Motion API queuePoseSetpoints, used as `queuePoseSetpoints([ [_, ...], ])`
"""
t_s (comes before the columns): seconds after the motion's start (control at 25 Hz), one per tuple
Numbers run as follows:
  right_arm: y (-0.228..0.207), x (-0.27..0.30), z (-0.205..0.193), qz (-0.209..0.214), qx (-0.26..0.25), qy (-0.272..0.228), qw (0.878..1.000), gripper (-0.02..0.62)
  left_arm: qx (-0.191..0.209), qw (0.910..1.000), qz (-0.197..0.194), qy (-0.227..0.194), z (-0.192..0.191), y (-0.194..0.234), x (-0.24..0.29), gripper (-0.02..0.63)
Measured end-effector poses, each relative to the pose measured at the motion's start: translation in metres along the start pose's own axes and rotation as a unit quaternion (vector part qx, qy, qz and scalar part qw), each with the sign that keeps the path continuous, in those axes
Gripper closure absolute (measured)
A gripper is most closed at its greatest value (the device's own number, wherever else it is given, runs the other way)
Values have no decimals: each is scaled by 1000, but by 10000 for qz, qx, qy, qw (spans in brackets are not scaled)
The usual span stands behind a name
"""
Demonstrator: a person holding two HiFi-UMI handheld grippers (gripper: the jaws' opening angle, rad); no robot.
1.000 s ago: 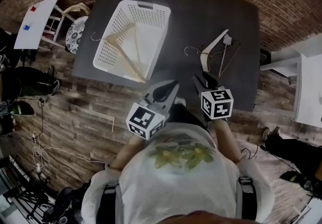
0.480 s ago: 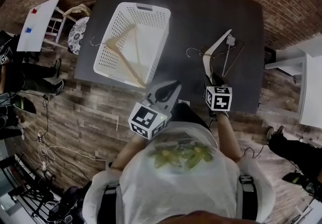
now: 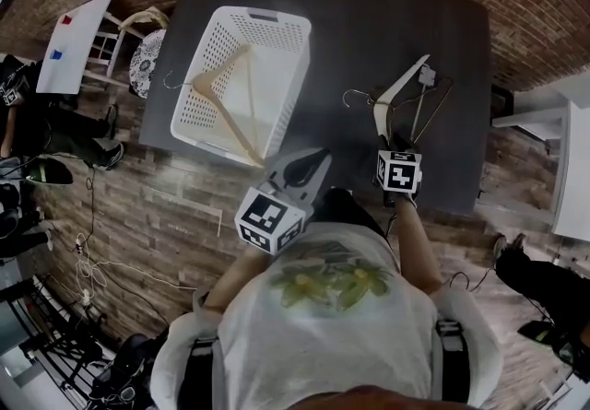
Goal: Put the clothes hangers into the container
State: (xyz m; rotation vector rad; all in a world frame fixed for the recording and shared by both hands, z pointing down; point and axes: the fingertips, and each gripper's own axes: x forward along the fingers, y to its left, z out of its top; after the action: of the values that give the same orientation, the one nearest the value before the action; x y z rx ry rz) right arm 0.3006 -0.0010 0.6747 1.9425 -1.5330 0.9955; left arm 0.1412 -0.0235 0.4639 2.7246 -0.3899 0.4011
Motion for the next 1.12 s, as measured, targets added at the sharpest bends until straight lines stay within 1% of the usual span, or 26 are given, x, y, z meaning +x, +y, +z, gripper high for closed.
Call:
queuePoseSetpoints([
  [0.2,-10,18,-9,-85,137,232,9996,451,24,10000,44,69,0,4,3,577],
  [0.48,-13,31,-19,1,327,531,9981,457,16,10000,60,75,4,5,8,577],
  [0.72,-17,39,-21,5,316,640,9975,480,-5,9999,74,88,4,7,11,577],
  [0.8,-17,40,-21,16,300,698,9971,510,-13,9999,81,84,4,8,11,577],
  [1.0,-18,42,-23,75,394,793,9960,517,-4,10000,72,36,6,7,9,577],
  [1.12,-22,42,-21,-8,524,721,9960,529,12,10000,84,19,7,7,6,577],
])
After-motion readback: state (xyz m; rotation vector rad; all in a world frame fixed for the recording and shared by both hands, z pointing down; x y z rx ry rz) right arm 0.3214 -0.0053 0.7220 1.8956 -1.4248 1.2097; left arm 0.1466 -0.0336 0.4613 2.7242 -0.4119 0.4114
